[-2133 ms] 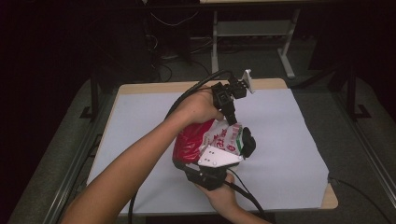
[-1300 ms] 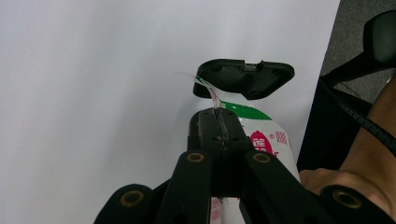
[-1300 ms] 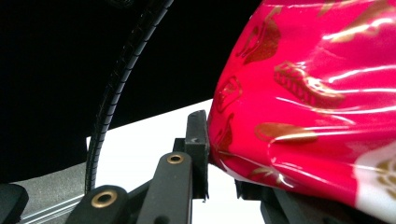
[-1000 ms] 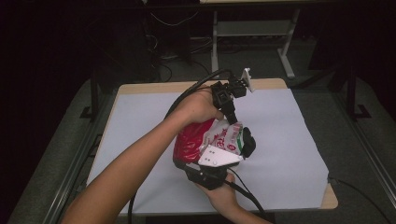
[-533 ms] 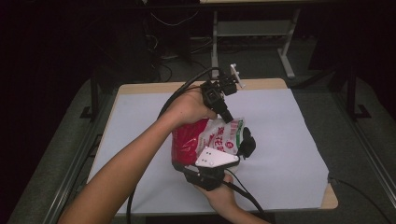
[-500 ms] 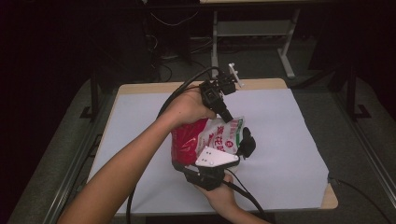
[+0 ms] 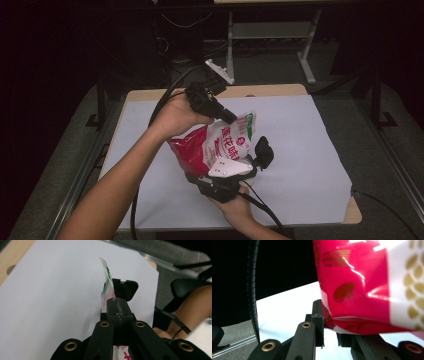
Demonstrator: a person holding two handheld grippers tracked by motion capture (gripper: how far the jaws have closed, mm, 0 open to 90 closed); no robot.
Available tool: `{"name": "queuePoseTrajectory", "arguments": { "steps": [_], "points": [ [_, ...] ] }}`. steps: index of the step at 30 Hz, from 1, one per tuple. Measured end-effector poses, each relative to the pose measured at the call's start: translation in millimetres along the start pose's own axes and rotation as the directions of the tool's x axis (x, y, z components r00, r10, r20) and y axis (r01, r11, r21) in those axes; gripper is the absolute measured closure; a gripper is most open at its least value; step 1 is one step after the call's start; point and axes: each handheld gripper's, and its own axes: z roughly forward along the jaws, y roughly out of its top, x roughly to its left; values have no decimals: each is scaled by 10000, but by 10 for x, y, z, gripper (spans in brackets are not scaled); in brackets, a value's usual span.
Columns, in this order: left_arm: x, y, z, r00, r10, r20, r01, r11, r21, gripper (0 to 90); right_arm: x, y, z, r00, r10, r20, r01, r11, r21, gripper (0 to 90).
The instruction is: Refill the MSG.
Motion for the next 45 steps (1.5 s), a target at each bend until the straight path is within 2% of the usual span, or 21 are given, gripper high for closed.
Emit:
{"name": "queuePoseTrajectory", "arguments": {
  "steps": [5, 11, 16, 22, 29, 33, 35, 39, 41, 45],
  "points": [
    [-13, -161, -238, 10000, -78, -31, 75, 9966, -817, 900, -24, -22, 21, 10000, 61, 73, -62, 9998, 170, 786],
    [3, -383, -487, 9996, -277, -113, 252, 9835, -1794, 900, -104, -31, 41, 9991, 63, 420, -78, 9994, 349, 787],
    [49, -543, -574, 9990, -422, -153, 381, 9782, -2042, 900, -130, -58, 85, 9968, -22, 793, -20, 9986, 529, 785],
    [88, -695, -646, 9983, -550, -197, 491, 9720, -2299, 900, -147, -78, 125, 9955, -77, 945, 12, 9976, 691, 784],
    [106, -942, -772, 9953, -944, -216, 839, 9519, -2948, 900, -195, -85, 133, 9940, 50, 1091, -140, 9965, 823, 759],
    [116, -1090, -868, 9933, -1123, -280, 968, 9389, -3303, 900, -192, -72, 130, 9933, 60, 1157, -150, 9969, 772, 713],
    [133, -1162, -925, 9911, -1285, -357, 1077, 9293, -3532, 900, -191, -68, 128, 9923, 96, 1235, -184, 9974, 698, 684],
    [180, -1270, -993, 9882, -1472, -417, 1202, 9154, -3841, 900, -192, -56, 122, 9911, 223, 1315, -319, 9969, 718, 605],
    [206, -1306, -1004, 9866, -1573, -442, 1279, 9118, -3903, 900, -195, -47, 113, 9906, 210, 1350, -319, 9963, 797, 580],
    [294, -1389, -1009, 9792, -1834, -868, 1345, 9070, -3991, 900, -211, -27, 64, 9903, 231, 1373, -336, 9966, 747, 554]
  ]
}}
